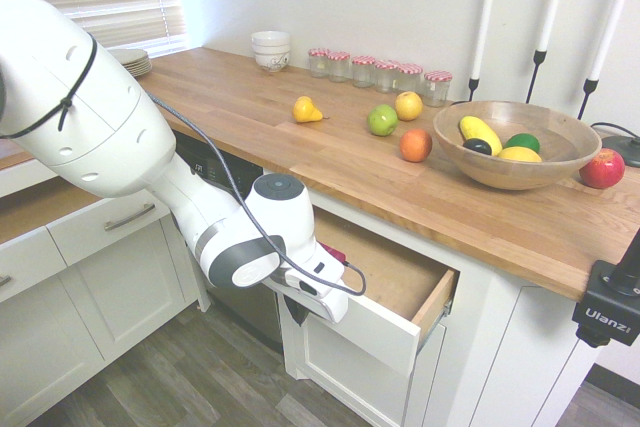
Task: Close the drawer
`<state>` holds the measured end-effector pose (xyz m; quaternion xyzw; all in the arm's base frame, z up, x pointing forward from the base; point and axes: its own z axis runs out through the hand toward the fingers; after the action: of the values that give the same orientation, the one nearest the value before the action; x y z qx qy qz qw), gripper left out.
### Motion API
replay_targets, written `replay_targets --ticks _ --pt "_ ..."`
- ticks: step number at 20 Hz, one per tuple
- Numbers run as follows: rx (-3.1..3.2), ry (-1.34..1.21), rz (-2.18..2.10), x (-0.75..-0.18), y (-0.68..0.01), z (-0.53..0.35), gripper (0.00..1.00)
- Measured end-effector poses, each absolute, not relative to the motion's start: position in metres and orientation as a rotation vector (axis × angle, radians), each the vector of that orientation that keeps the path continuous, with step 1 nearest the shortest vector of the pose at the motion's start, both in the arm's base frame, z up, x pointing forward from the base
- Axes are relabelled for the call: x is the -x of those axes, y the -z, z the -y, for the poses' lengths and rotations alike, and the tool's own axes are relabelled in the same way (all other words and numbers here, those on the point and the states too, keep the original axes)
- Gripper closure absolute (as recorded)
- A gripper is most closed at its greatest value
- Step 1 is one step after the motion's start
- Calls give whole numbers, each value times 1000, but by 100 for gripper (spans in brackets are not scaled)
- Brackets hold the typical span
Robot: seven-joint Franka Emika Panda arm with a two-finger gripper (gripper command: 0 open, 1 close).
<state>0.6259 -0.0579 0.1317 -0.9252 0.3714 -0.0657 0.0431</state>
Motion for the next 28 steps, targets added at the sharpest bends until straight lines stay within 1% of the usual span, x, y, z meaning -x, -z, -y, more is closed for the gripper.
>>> replay_targets --ticks 13,28 --pt "2824 242 -1169 -692 -127 56 100" --pt "2812 320 -1185 -748 -122 53 100"
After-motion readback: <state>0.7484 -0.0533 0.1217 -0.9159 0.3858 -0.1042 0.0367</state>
